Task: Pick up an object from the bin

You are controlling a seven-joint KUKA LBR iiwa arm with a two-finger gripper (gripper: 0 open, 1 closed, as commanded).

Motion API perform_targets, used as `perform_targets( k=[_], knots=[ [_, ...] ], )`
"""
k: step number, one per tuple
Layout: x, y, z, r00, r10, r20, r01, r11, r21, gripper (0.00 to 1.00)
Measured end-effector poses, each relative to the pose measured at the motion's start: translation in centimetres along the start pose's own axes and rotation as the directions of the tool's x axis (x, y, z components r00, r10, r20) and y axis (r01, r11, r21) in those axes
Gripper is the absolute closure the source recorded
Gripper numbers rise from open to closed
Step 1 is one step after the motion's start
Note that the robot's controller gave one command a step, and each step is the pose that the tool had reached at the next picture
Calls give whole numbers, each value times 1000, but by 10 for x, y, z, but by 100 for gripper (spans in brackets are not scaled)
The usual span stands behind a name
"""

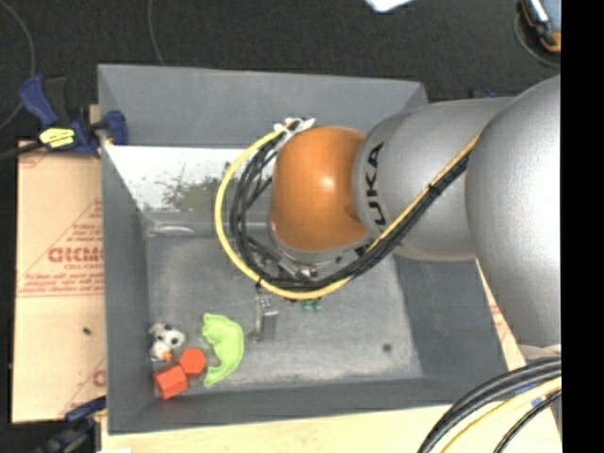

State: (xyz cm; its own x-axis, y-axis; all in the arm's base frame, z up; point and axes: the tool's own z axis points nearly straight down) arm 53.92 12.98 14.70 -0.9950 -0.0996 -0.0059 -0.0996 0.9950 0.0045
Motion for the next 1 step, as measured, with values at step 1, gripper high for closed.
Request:
perform_targets(
  k=[1],
  knots=[
    [0,0,0,1000,0,0,0,1000,0,0]
  ],
)
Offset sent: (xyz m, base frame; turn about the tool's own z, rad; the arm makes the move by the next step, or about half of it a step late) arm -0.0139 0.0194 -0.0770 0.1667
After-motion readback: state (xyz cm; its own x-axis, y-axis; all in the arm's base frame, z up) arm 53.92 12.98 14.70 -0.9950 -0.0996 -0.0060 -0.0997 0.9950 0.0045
